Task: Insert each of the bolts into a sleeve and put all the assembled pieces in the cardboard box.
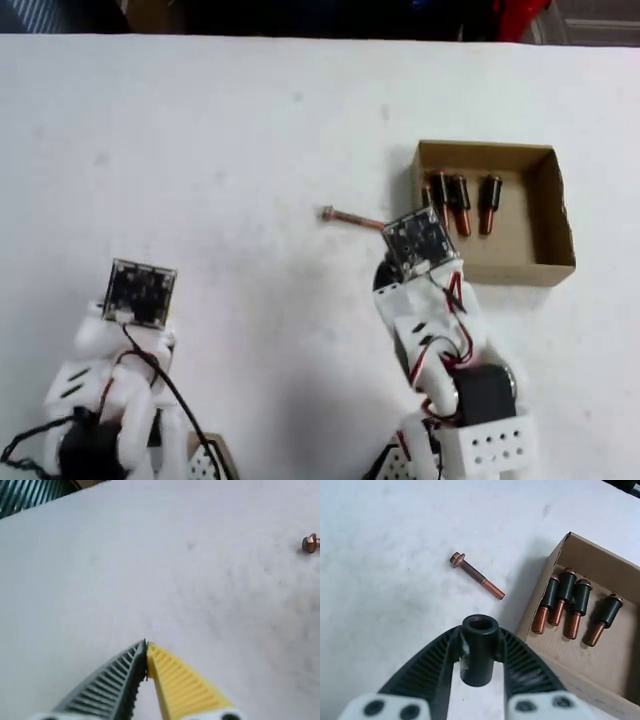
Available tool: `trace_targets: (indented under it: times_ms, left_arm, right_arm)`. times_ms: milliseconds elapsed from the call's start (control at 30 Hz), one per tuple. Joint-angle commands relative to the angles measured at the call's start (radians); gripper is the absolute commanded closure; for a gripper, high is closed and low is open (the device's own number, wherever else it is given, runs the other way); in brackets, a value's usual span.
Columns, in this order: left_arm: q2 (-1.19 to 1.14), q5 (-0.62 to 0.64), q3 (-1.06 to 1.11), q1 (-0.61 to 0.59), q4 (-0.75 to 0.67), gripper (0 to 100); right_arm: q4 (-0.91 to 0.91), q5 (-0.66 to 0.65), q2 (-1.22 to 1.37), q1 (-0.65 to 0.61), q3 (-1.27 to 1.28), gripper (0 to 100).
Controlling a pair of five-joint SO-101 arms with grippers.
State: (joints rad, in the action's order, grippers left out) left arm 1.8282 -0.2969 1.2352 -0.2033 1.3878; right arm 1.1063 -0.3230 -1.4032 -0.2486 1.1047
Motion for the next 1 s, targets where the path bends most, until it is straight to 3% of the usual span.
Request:
trace_targets:
  times_ms: [0, 267, 467, 733, 967]
  left_arm:
    - [-0.079, -0.051, -0.106, 0.018, -0.011, 98]
    - [-0.452, -0.015, -0.348, 0.033, -0.043, 98]
    - [-0.622, 0.011, -0.420, 0.191, -0.044, 98]
    - [-0.862, 0.130, -0.423, 0.412, -0.210, 98]
    - [-1.121, 0.239, -0.551, 0.489, -0.279, 98]
  right_arm:
    - [-0.028, 0.000, -0.070, 0.005, 0.012, 98.0]
    - [-0.058, 0.068, -0.199, 0.002, 0.103, 97.8]
    - [-0.119, 0.100, -0.291, 0.001, 0.199, 97.8]
    - [-0.119, 0.098, -0.400, 0.001, 0.282, 97.8]
    - [-0.119, 0.100, -0.397, 0.002, 0.295, 97.9]
